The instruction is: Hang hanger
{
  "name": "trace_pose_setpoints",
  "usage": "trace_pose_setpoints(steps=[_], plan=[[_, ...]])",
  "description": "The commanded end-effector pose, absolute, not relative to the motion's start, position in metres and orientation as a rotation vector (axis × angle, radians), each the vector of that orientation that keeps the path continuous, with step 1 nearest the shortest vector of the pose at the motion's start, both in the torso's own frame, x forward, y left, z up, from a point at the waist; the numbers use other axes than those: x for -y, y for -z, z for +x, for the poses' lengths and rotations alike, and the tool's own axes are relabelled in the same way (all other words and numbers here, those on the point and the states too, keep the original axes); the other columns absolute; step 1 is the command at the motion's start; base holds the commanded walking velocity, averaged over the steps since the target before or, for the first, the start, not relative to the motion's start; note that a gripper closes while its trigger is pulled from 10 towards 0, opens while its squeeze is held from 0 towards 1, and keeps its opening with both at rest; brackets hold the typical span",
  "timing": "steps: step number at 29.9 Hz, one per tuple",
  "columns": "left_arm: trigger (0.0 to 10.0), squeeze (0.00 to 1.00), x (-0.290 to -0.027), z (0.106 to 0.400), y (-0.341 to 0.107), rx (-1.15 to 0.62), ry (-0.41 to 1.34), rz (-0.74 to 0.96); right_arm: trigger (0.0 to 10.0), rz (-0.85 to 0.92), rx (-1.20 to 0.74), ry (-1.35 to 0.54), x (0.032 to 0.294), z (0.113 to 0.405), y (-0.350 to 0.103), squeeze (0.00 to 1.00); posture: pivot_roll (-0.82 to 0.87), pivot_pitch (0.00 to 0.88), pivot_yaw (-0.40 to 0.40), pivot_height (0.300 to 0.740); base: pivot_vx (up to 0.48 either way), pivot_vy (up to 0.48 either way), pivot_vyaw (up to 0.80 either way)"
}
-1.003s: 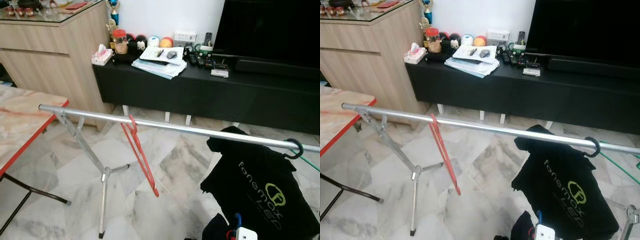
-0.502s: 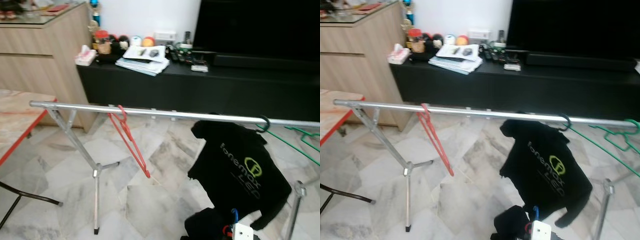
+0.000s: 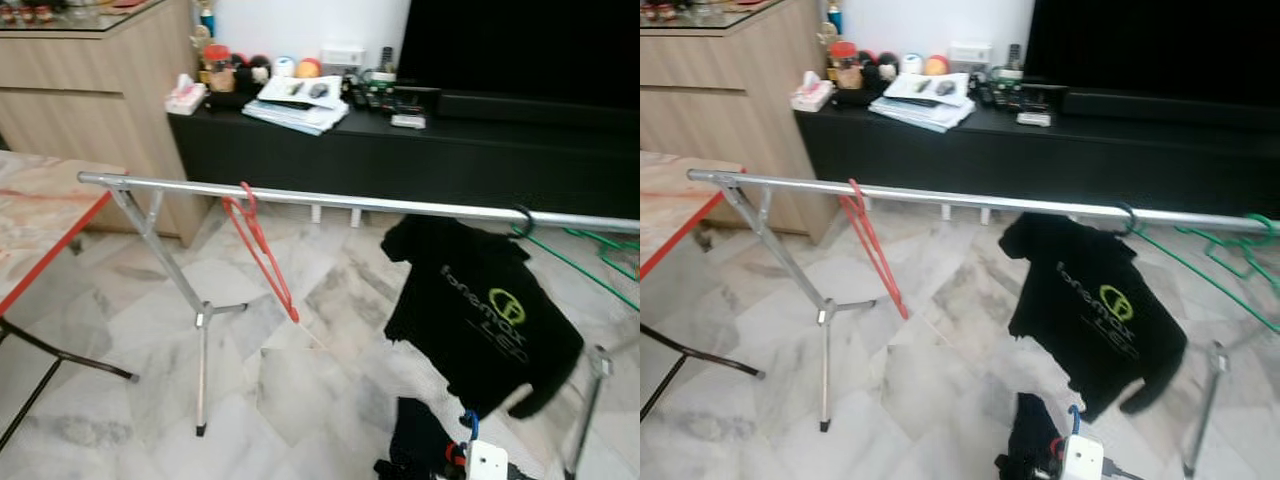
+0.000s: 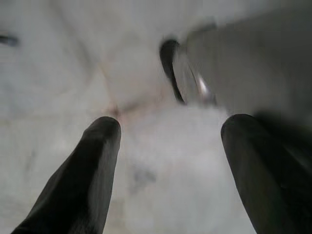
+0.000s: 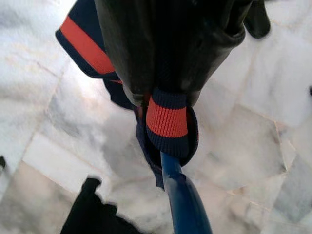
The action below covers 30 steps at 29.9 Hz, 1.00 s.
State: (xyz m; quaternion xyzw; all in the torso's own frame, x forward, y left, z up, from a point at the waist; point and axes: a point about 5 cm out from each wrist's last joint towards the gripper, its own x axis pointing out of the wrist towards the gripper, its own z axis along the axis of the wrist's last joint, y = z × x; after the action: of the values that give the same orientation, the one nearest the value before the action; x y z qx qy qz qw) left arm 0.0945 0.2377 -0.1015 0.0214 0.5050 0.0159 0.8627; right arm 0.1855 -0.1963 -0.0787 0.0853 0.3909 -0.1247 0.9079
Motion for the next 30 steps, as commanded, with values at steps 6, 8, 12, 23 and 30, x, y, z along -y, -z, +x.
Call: trace_pose_setpoints(steps=[6, 8, 12, 23, 30], plan=[[10.0, 0.0, -0.2314, 0.0691, 0.1091, -1.144, -0.039, 0.015, 10.0, 0.189, -0.77, 0.245, 0.1914, 0.1976, 0.0729, 0.0, -0.06, 0.117, 0.025, 0.74, -0.312, 0.0, 0.0], [10.0, 0.0, -0.2314, 0.0692, 0.1091, -1.144, -0.039, 0.015, 10.0, 0.189, -0.772, 0.244, 0.1909, 0.1974, 0.0732, 0.0, -0.06, 0.117, 0.025, 0.74, -0.313, 0.0, 0.0], [10.0, 0.0, -0.2312, 0.0697, 0.1091, -1.143, -0.04, 0.014, 10.0, 0.189, -0.781, 0.242, 0.1895, 0.1959, 0.0743, 0.0, -0.06, 0.117, 0.025, 0.74, -0.315, 0.0, 0.0], [10.0, 0.0, -0.2306, 0.0708, 0.1091, -1.142, -0.04, 0.013, 10.0, 0.199, -0.793, 0.249, 0.1938, 0.1945, 0.0749, 0.0, -0.06, 0.114, 0.024, 0.74, -0.316, 0.0, -0.07], [10.0, 0.0, -0.2305, 0.0706, 0.1092, -1.142, -0.041, 0.012, 10.0, 0.192, -0.796, 0.246, 0.1946, 0.1945, 0.0749, 0.0, -0.06, 0.114, 0.024, 0.74, -0.318, 0.0, -0.57]])
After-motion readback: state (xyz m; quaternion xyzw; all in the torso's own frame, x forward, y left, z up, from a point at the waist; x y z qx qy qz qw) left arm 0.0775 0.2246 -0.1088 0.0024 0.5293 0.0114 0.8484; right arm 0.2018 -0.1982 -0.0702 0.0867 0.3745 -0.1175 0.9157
